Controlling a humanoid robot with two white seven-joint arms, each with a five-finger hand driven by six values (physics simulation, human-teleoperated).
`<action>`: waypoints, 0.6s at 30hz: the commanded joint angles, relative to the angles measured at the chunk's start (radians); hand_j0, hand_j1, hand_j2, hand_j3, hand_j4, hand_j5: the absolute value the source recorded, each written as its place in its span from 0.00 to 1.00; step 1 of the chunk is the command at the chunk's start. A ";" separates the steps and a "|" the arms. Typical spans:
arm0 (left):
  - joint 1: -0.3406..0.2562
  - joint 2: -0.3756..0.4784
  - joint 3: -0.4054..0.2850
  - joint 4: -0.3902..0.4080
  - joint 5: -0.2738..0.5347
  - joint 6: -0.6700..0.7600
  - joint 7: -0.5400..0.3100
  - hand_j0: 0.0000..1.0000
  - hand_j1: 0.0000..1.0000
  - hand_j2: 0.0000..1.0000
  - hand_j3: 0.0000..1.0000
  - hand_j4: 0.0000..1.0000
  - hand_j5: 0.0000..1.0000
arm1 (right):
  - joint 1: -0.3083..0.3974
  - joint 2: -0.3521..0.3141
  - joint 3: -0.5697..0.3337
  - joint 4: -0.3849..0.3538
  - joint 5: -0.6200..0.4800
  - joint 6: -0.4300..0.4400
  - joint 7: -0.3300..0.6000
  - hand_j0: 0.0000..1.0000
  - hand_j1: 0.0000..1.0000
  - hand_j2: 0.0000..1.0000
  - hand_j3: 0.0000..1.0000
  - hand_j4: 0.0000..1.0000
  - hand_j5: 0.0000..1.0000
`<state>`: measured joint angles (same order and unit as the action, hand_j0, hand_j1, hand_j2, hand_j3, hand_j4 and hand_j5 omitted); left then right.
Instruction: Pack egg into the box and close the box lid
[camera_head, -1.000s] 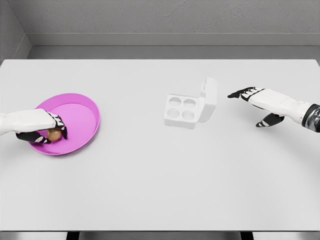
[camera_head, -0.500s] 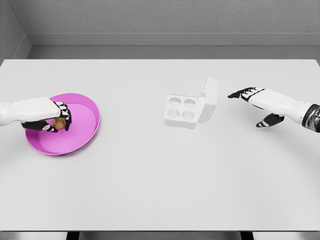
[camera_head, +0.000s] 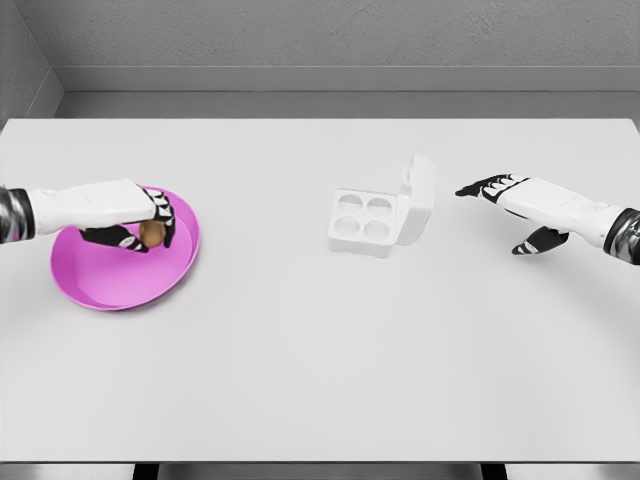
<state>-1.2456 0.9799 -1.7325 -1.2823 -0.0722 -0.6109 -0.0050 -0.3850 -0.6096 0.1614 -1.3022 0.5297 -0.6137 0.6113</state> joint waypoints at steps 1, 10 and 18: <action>0.000 -0.023 0.002 0.001 0.012 0.000 0.000 0.39 0.39 0.39 0.39 0.39 0.39 | 0.000 -0.001 0.000 0.000 -0.007 0.003 0.000 1.00 1.00 1.00 1.00 1.00 1.00; -0.002 -0.046 0.022 0.003 0.040 0.000 -0.001 0.39 0.39 0.39 0.39 0.39 0.39 | 0.000 -0.001 0.000 0.000 -0.007 0.003 0.000 1.00 1.00 1.00 1.00 1.00 1.00; -0.012 -0.095 0.031 0.009 0.061 0.000 -0.001 0.39 0.39 0.39 0.39 0.39 0.39 | 0.000 -0.001 0.000 0.000 -0.007 0.003 0.000 1.00 1.00 1.00 1.00 1.00 1.00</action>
<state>-1.2579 0.9014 -1.7058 -1.2760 -0.0233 -0.6109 -0.0066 -0.3850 -0.6096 0.1615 -1.3022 0.5297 -0.6137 0.6113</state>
